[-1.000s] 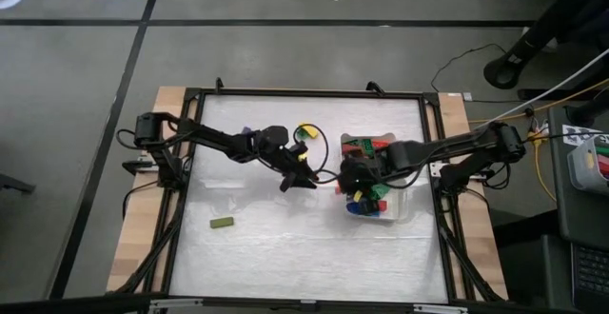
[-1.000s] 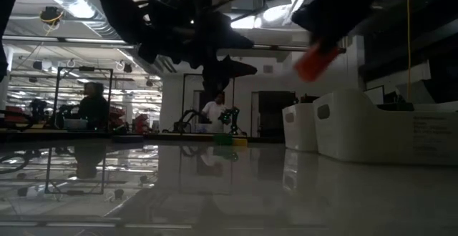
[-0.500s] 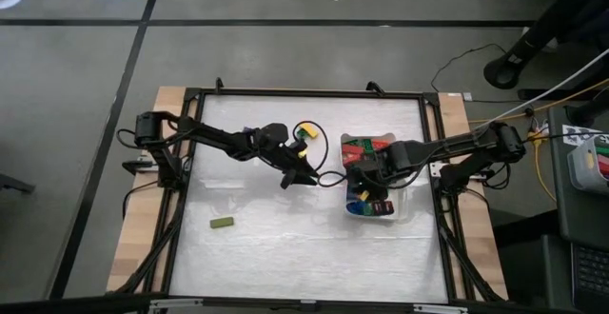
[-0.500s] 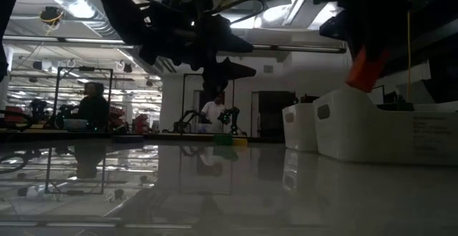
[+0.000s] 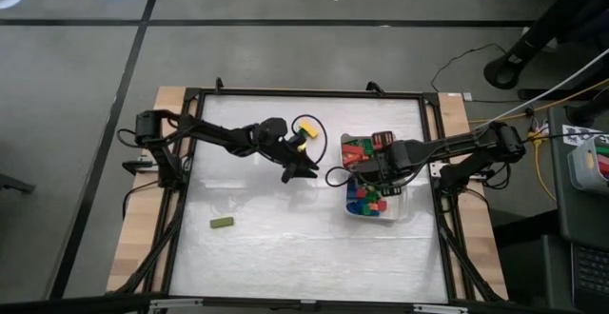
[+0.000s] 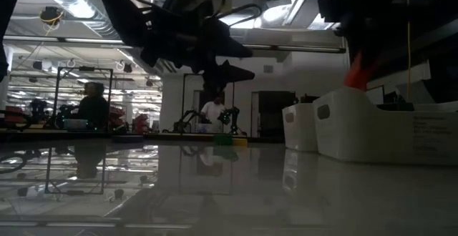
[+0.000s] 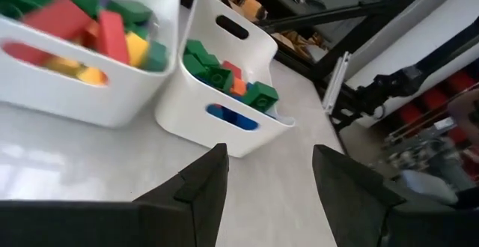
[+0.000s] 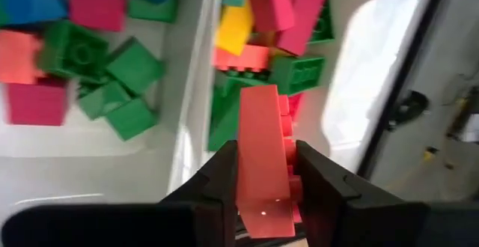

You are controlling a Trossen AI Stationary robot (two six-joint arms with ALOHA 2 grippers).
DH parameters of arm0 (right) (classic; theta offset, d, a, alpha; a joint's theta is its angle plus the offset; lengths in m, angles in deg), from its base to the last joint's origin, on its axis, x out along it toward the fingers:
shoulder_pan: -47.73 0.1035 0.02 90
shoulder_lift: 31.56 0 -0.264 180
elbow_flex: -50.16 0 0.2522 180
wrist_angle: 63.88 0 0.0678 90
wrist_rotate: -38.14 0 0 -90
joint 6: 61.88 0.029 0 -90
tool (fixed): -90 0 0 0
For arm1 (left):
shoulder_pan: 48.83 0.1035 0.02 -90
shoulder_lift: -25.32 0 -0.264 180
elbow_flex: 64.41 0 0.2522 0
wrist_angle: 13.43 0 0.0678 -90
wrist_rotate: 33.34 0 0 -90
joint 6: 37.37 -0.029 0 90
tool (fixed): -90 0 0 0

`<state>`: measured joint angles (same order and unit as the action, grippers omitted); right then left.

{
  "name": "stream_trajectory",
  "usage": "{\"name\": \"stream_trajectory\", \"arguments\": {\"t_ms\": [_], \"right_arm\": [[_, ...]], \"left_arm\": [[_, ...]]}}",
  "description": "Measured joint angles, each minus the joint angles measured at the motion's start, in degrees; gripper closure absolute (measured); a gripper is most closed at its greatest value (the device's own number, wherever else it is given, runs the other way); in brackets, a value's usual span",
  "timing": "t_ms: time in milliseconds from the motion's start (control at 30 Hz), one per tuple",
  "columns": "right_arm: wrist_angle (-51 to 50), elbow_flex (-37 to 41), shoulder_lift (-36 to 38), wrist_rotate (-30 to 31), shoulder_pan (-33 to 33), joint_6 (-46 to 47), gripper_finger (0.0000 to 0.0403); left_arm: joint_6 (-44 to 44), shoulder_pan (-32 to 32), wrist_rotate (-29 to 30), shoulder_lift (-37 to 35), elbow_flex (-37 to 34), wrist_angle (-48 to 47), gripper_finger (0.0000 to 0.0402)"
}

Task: Sort blocks by size
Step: Put the red rectangle game piece into the top white bin, then put the green cube game piece into the bottom white bin

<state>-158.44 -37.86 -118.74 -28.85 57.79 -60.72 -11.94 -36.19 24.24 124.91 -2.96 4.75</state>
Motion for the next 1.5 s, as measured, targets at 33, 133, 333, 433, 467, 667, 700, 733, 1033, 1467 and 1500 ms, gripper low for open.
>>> {"name": "stream_trajectory", "arguments": {"t_ms": [33, 133, 333, 433, 467, 667, 700, 733, 1033, 1467, 1500], "right_arm": [[0.00, 0.00, 0.00, 0.79, 0.00, 0.00, 0.0302], [0.03, 0.00, 0.00, 2.56, 0.00, -0.03, 0.0302], [0.57, 0.36, 0.01, 6.76, -0.02, 0.02, 0.0302], [1.85, 1.94, 0.02, 6.99, -0.93, 0.02, 0.0302], [2.81, 2.56, 0.02, 6.33, -1.54, 0.03, 0.0301], [9.48, 6.98, 0.02, 3.64, -4.49, 1.92, 0.0272], [10.16, 7.59, 0.02, 3.74, -4.73, 2.75, 0.0265], [10.62, 8.06, 0.02, 3.92, -5.01, 3.23, 0.0258], [10.43, 9.05, 0.02, 4.85, -5.25, 4.76, 0.0211], [-1.33, 4.08, 0.12, 2.95, -5.22, 16.24, 0.0205], [-2.49, 3.35, 0.38, 2.97, -5.22, 17.66, 0.0205]], "left_arm": [[-1.36, 0.39, 0.02, 0.00, -0.01, 0.00, 0.0219], [-7.04, 1.77, 0.04, 0.00, -0.01, 0.15, 0.0219], [-19.73, 5.44, 0.49, 0.00, -0.01, 0.65, 0.0219], [-25.93, 7.60, 0.75, 0.02, -0.01, 0.63, 0.0219], [-27.69, 8.32, 0.82, 0.02, -0.01, 0.63, 0.0219], [-33.00, 12.55, 0.92, 0.02, -0.01, 0.51, 0.0219], [-33.03, 13.13, 0.91, 0.02, -0.01, 0.34, 0.0219], [-32.93, 13.71, 0.92, 0.02, -0.01, 0.13, 0.0219], [-31.90, 15.67, 0.92, 0.04, -0.07, -2.39, 0.0219], [-45.62, 15.87, 2.85, 1.21, -0.07, -3.15, 0.0219], [-46.36, 15.92, 3.86, 1.57, -0.07, -3.12, 0.0219]]}}
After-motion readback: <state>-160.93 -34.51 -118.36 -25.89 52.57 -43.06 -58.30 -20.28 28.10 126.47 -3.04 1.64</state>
